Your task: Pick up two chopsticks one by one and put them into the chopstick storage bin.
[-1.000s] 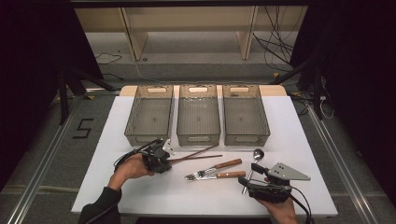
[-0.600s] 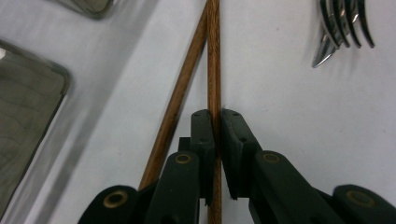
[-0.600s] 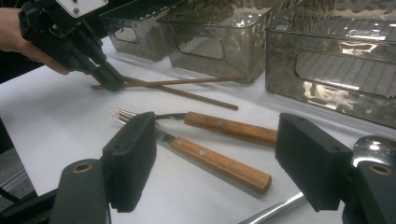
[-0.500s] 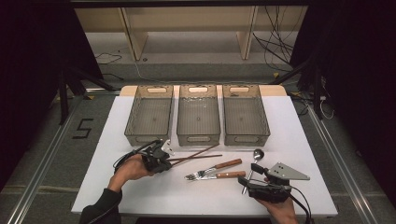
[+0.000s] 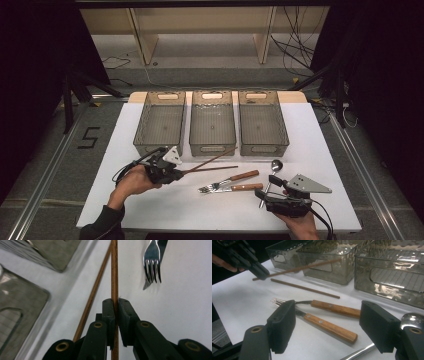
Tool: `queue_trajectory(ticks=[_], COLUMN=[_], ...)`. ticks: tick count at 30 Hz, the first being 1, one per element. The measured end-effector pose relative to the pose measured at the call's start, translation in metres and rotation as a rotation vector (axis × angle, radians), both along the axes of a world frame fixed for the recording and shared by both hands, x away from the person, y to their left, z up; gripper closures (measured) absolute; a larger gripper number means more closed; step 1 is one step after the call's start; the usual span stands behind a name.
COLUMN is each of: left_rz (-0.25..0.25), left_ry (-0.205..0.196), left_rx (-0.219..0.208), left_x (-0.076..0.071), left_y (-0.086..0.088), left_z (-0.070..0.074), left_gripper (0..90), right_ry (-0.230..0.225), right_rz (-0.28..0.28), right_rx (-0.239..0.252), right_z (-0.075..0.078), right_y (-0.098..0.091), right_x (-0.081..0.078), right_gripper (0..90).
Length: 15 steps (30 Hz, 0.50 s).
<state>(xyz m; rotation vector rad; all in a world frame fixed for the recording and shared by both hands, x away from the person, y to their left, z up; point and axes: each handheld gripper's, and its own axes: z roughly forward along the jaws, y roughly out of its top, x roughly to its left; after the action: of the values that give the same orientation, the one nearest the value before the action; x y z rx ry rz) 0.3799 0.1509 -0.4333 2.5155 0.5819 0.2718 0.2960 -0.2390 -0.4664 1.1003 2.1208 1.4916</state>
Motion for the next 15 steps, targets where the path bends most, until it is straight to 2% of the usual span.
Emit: queue_trajectory(ticks=[5,9,15], left_rz=[0.078,0.133,0.192], left_ry=[-0.028,-0.042,-0.048], left_rx=[-0.078,-0.116,-0.139], left_x=[0.003,0.007,0.016], left_y=[0.011,0.018,0.025], left_z=[0.015,0.024,0.036], left_gripper=[83.6,83.6,83.6], right_ry=[0.0,-0.001,-0.002], right_rz=[0.001,0.001,0.004], right_rx=[0.001,0.008,0.007], right_z=[0.0,0.001,0.0], right_y=[0.0,0.0,0.0], right_x=[0.0,0.0,0.0], right_gripper=[29.8,29.8,29.3])
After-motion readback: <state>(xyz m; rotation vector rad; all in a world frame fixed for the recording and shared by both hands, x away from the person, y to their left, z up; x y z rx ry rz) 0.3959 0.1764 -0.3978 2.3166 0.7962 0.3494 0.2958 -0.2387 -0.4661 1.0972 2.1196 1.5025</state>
